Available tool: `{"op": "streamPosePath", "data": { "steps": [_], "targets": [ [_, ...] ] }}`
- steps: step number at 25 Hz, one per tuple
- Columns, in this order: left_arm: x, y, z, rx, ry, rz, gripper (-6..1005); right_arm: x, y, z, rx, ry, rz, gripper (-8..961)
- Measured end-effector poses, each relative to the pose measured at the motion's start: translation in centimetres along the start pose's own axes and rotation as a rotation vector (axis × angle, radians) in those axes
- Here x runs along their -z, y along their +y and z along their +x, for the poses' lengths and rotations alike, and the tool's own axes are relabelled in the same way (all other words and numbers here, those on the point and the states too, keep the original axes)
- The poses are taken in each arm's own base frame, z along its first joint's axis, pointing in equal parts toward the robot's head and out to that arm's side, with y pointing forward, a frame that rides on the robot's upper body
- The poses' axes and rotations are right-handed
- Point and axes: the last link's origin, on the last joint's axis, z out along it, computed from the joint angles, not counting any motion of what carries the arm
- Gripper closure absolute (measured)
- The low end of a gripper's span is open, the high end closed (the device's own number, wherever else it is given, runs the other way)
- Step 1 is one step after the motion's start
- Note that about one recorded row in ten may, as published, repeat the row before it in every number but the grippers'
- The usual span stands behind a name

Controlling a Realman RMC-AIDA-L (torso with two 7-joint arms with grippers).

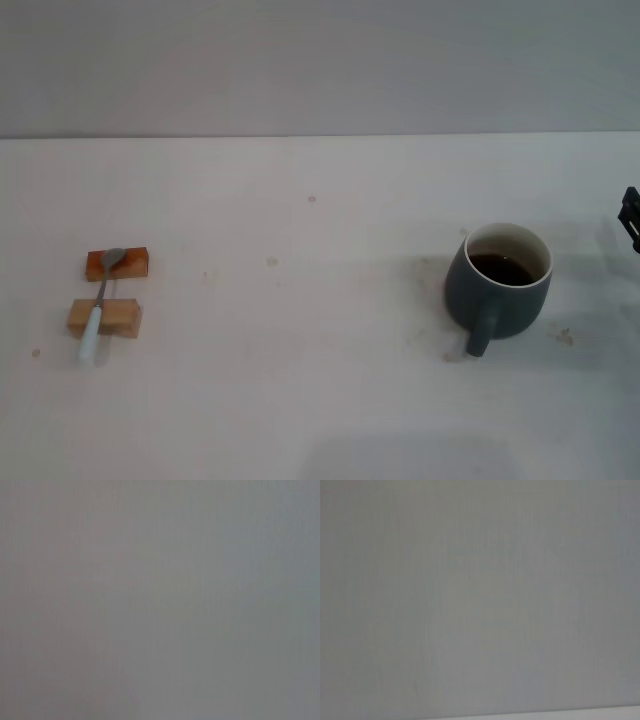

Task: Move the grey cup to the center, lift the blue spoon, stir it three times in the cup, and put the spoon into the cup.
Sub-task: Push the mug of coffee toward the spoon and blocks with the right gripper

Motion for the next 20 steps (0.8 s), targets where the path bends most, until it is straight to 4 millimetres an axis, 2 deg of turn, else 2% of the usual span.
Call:
{"op": "streamPosePath", "data": {
  "steps": [14,20],
  "targets": [
    [-0.2,-0.2,0.2,0.001,0.005,0.007,185,0.7,1.1,0.6,-0.018,0.011,-0.065,452],
    [-0.3,-0.4,0.5,0.006,0.016,0.015,185,1.0,2.3,0.7,-0.025,0.011,-0.126,684]
  ]
}}
